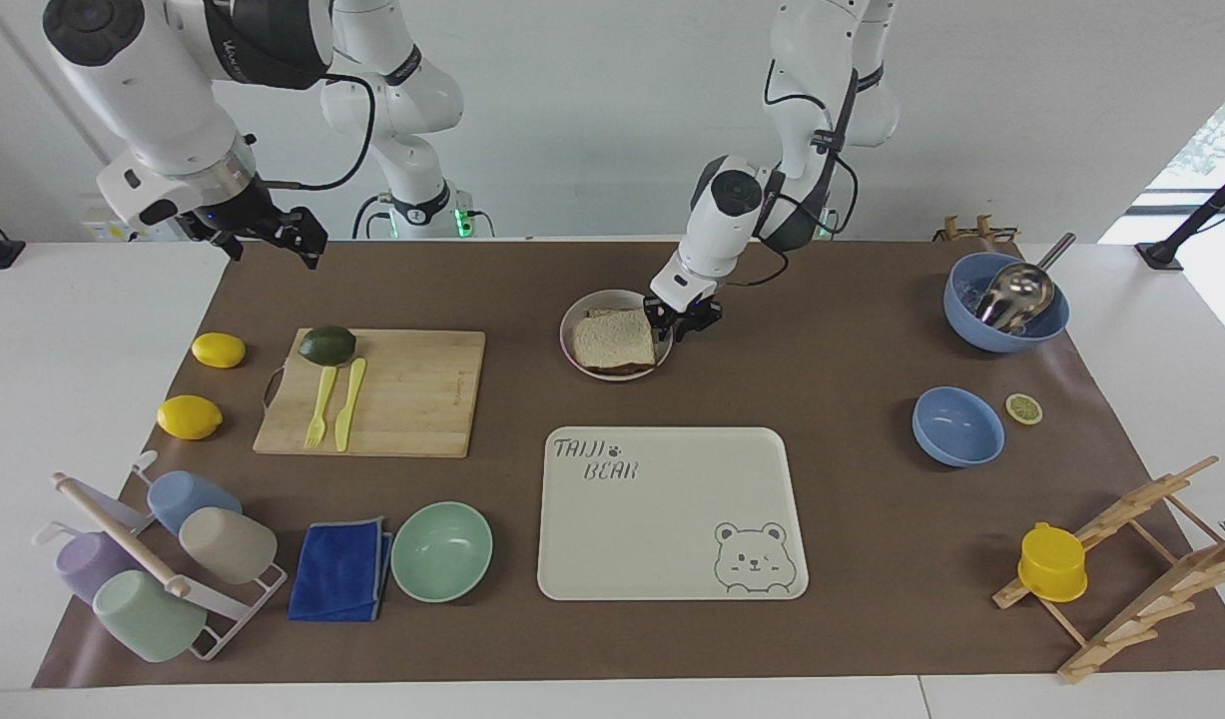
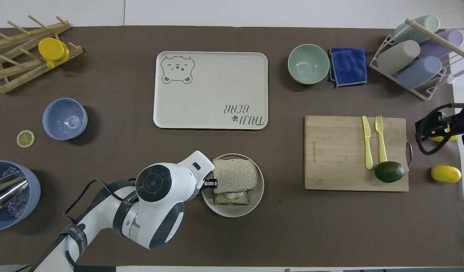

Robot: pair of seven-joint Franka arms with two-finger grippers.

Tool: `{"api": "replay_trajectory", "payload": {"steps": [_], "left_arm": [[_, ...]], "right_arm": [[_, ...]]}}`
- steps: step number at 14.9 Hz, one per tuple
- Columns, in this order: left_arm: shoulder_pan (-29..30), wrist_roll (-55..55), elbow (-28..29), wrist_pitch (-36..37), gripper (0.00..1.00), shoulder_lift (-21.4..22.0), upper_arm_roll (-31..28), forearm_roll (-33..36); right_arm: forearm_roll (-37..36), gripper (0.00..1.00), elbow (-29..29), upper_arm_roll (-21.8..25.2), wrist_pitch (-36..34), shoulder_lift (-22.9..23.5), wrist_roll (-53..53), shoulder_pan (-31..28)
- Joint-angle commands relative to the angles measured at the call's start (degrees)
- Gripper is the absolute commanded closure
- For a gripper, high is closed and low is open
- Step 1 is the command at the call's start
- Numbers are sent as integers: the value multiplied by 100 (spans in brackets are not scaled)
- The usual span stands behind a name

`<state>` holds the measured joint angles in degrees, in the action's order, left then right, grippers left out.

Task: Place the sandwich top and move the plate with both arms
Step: 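Grasp the rim of the white plate with the left gripper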

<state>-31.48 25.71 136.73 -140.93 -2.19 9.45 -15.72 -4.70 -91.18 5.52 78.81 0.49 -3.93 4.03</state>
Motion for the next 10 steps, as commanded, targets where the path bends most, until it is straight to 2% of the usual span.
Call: {"api": "replay_trajectory", "payload": {"steps": [1,3,10], "left_arm": [[-77,22,117,-66,85,70,-84,-150],[-77,22,117,-6,100,79,-84,-159],[106,-57,-67,363,100,122,-93,-159]], "right_arm": [[127,0,-31,-34,-93,-76,139,-43],[127,0,-31,-34,-94,-84,139,-43],[127,0,-57,-42,-85,-84,130,-51]]}}
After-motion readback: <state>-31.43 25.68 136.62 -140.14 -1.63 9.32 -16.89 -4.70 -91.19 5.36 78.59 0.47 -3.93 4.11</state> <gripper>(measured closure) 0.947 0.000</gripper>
